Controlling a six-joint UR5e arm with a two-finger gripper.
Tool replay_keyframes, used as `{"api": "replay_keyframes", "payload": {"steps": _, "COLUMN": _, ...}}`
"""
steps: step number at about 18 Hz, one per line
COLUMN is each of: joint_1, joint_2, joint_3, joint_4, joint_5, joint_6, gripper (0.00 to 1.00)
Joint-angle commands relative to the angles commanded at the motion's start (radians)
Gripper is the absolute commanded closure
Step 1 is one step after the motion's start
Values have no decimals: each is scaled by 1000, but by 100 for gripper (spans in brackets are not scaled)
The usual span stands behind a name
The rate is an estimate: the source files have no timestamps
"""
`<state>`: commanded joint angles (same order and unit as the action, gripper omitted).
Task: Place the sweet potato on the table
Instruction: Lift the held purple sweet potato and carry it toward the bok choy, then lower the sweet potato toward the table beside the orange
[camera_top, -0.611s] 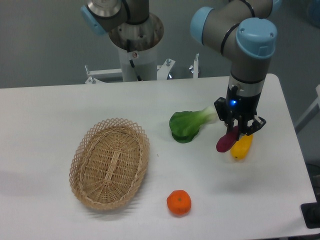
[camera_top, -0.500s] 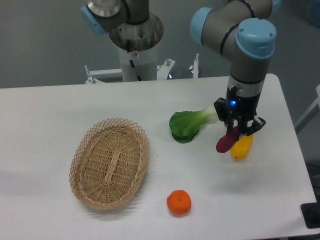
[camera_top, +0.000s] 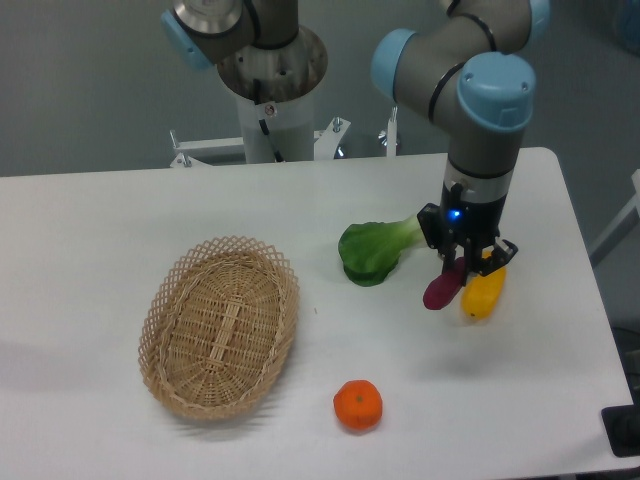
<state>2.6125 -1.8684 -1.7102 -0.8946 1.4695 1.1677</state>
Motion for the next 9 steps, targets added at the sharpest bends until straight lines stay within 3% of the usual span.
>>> {"api": "replay_keyframes", "payload": {"steps": 4, "joint_1": -64, "joint_2": -3, "joint_3": -58, "joint_4": 92, "joint_5": 3, "joint_6": -184, "gripper": 81}}
{"api": "replay_keyframes", "payload": {"steps": 9, "joint_1": -147, "joint_2": -57, "joint_3": -88, "joint_4": 103, "joint_5": 89, "joint_6": -275, "gripper": 81}}
